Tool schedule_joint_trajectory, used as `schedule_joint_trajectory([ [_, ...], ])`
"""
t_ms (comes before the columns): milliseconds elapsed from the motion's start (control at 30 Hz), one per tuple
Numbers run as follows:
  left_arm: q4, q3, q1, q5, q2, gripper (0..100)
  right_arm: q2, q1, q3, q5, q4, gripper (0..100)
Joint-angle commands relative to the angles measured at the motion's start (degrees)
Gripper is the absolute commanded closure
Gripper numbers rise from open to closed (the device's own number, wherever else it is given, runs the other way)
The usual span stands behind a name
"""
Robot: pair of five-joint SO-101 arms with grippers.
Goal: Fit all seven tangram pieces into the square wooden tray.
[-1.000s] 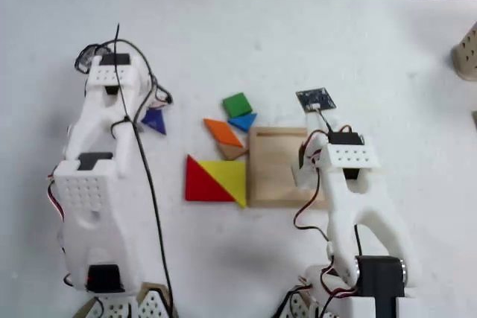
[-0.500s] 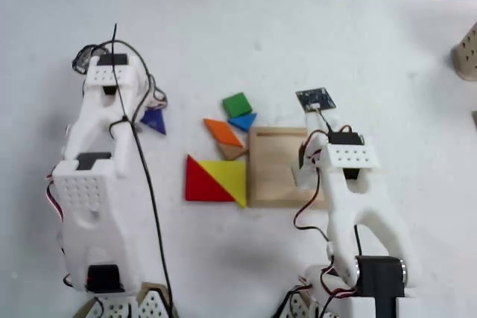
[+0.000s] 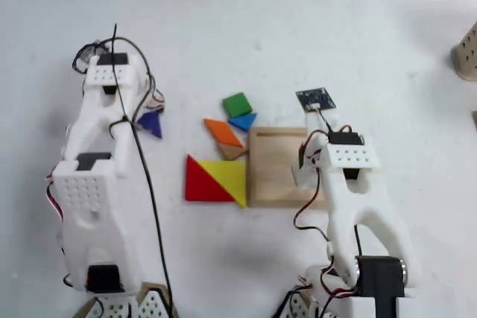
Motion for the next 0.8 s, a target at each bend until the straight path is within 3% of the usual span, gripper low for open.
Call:
schedule_joint_trajectory([
  [0,1.1,-0.2,0.7,-0.8,-0.3,80,-0.3,-0.7,-0.3,0.6,-0.7,94.3],
  [233,1.0,-0.5,2.0,-13.8,-0.7,80,-0.3,-0.7,-0.3,0.6,-0.7,94.3],
  [633,1.1,-1.2,2.3,-14.7,-1.1,80,-0.3,-0.7,-0.3,0.6,-0.7,94.3],
  [767,5.5,-4.2,2.3,-14.7,-2.0,80,-0.3,-0.7,-0.3,0.6,-0.7,94.3],
])
